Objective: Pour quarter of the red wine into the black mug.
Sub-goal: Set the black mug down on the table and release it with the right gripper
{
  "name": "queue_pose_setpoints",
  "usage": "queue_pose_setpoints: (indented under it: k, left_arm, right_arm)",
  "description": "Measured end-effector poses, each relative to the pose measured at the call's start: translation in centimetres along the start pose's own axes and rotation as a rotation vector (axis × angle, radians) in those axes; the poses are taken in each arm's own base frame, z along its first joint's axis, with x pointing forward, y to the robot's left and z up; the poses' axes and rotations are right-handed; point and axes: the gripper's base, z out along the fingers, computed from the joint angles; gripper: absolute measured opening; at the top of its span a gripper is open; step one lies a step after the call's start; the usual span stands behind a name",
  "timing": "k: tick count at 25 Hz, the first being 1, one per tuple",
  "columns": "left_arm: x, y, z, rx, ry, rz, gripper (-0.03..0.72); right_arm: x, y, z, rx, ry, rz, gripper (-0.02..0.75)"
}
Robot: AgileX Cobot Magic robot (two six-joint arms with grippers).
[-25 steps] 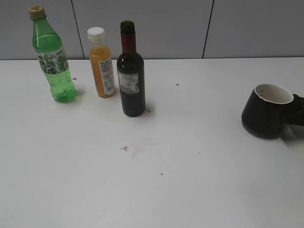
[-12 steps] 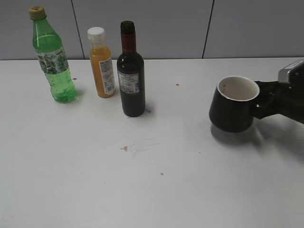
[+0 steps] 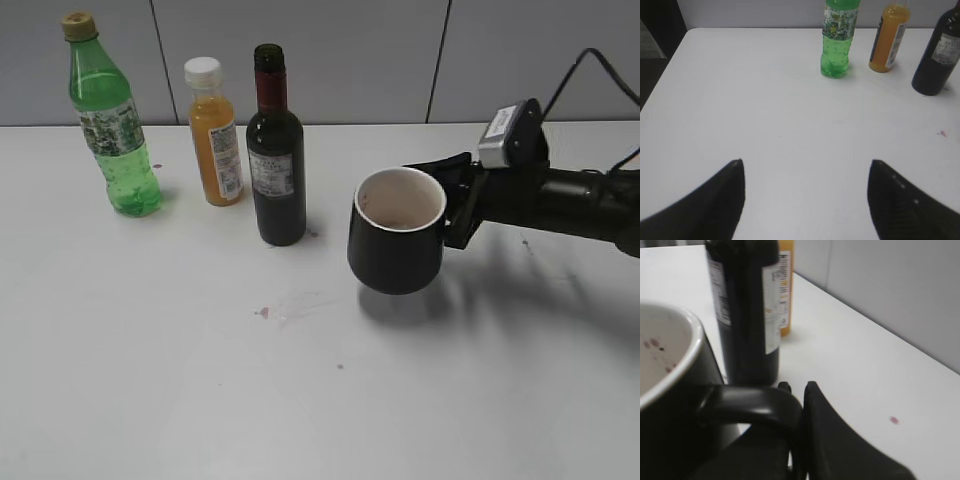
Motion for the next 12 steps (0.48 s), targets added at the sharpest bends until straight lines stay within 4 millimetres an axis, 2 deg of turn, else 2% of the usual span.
queue_pose_setpoints:
  k: [4,8,12]
  left_arm:
    - [0.0,0.0,0.0,0.000,0.000,0.000,0.571]
    - [0.0,0.0,0.0,0.000,0.000,0.000,0.571]
    - [0.0,0.0,0.0,0.000,0.000,0.000,0.571]
  right_arm:
    - [0.3,0.0,2.4,-0.111,0.011,-0.012,0.041]
    - [1.0,0.9,4.6,-0.183,0.016,-0.013,0.041]
    - [2.4,1.7,5.8,-0.216,0.033,0.018,0.041]
